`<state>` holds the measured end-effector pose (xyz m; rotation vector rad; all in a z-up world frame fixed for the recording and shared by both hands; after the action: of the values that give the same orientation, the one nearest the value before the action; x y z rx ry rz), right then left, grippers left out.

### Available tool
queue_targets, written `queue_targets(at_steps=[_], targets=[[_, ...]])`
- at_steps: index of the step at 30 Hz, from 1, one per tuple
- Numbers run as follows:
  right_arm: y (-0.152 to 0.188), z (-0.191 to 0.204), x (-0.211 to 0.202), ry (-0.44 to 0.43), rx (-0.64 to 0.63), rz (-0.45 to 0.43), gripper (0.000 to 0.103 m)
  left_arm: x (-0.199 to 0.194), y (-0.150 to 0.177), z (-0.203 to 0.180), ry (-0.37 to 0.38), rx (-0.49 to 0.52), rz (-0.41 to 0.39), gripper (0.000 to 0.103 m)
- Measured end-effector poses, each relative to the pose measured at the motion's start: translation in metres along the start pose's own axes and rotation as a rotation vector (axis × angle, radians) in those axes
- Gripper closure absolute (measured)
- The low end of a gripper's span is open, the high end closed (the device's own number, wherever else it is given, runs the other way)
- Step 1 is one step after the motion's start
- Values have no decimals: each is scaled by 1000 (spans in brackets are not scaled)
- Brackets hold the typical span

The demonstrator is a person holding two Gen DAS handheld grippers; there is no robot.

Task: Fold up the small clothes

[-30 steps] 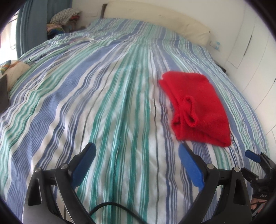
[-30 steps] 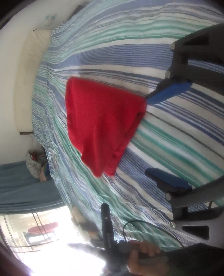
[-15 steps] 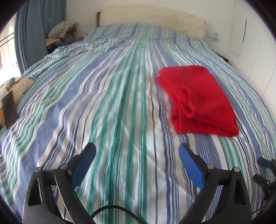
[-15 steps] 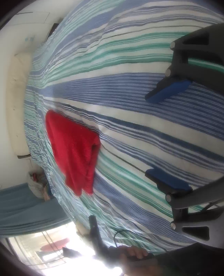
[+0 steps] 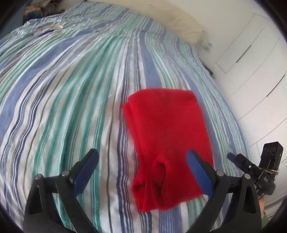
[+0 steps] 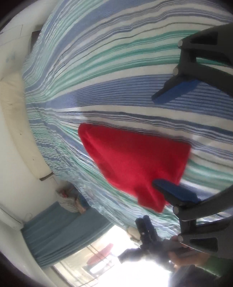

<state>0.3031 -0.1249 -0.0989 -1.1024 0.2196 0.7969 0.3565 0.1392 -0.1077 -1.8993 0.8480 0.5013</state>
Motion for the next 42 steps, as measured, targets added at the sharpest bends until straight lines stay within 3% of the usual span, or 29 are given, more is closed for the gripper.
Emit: queue_targets(at_steps=[3, 7, 10, 14, 19, 23, 25, 27, 28, 29, 30, 31, 33, 34, 35, 38, 42], targets=[[-26, -6, 49, -71, 92, 28, 18, 35, 5, 7, 42, -49, 80, 5], [-21, -16, 120, -148, 231, 143, 22, 50, 18, -4, 42, 33, 82, 6], [-5, 3, 143, -106, 82, 138, 62, 53, 28, -18, 76, 86, 113, 73], [-15, 35, 126, -49, -53, 61, 73, 27, 9, -44, 77, 134, 59, 80], [-76, 79, 74, -89, -190, -89, 74, -24, -37, -96, 155, 219, -67, 80], [-129, 98, 39, -111, -239, -180, 74, -41, -66, -117, 178, 242, -106, 77], [-139, 94, 33, -106, -223, -180, 71, -28, -59, -116, 172, 219, -46, 72], [-131, 70, 40, -98, -135, -98, 67, -4, -26, -102, 139, 205, 70, 60], [-120, 54, 48, -69, -85, -42, 60, 6, -4, -94, 94, 219, 124, 53], [-102, 36, 56, -19, -51, 38, 42, 10, 18, -85, 39, 245, 155, 53], [-82, 18, 62, 46, -41, 119, 33, 6, 41, -78, -12, 278, 164, 53], [-61, 4, 60, 96, -50, 164, 27, -2, 60, -72, -45, 309, 153, 51], [-26, -13, 39, 140, -110, 181, 27, -31, 89, -65, -97, 353, 94, 33], [-12, -15, 24, 154, -145, 175, 25, -49, 99, -66, -129, 372, 50, 17], [0, -17, 8, 162, -170, 165, 21, -68, 106, -69, -154, 390, -4, 8], [25, -15, -38, 187, -203, 130, 4, -120, 121, -89, -217, 447, -149, 1], [44, 9, -87, 231, -268, 73, 3, -151, 125, -113, -381, 489, -216, 1]])
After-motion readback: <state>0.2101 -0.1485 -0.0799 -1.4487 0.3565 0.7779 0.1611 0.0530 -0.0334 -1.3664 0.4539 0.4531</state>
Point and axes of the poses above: each gripper's, at about its wrist camera, not at the fingertips, and x roughly the way its jaws point, z to its left, y to its underside, the point moved 3 cm from there along x, roughly the way its jaws point, and after that the axes turned 9 degrees about -z, right-handed, at the moved point
